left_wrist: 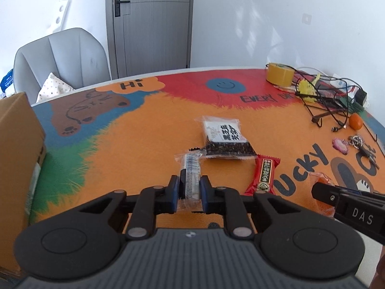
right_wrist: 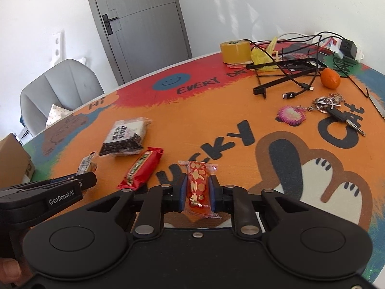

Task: Organize snacks
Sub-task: 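Grasp the clear stick pack with the left gripper while the right grasps the orange-red candy packet, then carry the stick pack and candy packet over the cardboard box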

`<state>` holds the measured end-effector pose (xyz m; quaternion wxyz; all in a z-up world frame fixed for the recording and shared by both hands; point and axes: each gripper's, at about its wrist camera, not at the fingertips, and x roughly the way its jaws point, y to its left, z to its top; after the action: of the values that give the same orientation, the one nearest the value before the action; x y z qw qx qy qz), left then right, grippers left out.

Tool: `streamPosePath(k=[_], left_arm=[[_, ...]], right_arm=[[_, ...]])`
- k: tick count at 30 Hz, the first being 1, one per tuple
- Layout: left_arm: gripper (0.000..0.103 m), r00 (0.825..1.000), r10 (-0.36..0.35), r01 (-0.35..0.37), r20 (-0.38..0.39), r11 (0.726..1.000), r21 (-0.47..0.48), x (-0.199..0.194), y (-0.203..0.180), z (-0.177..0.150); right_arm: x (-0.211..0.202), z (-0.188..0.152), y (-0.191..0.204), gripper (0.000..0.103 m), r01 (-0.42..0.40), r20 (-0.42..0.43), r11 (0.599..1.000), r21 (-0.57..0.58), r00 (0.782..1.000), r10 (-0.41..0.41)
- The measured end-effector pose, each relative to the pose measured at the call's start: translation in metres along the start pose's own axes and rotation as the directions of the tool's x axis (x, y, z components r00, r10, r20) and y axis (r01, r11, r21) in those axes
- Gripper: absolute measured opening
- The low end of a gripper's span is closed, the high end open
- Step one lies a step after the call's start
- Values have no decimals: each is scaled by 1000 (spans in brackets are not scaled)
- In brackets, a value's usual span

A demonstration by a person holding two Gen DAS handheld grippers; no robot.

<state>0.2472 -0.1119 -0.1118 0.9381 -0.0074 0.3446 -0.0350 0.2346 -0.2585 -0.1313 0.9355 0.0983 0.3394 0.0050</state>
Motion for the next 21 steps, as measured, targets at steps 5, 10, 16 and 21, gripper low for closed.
streamPosePath(k=[5,10,16,21], left_arm=[[17,1000,1,-1,27,1000,-7,-17,14,3],[18,997,20,-18,74,1000,-25,-38,29,9],[17,991,52,-46,120,997,-55,-60,46,12],[18,984,89,-76,151,993,-90,-75,61,16]], right_arm=[[-6,2,13,20,-22,25,1000,-9,999,22],[-15,6,29,20,-61,59,998,-22,996,63],[-22,11,51,20,-107,86,993,-51,990,112],[-27,15,65,20,-136,99,989,-65,985,142]])
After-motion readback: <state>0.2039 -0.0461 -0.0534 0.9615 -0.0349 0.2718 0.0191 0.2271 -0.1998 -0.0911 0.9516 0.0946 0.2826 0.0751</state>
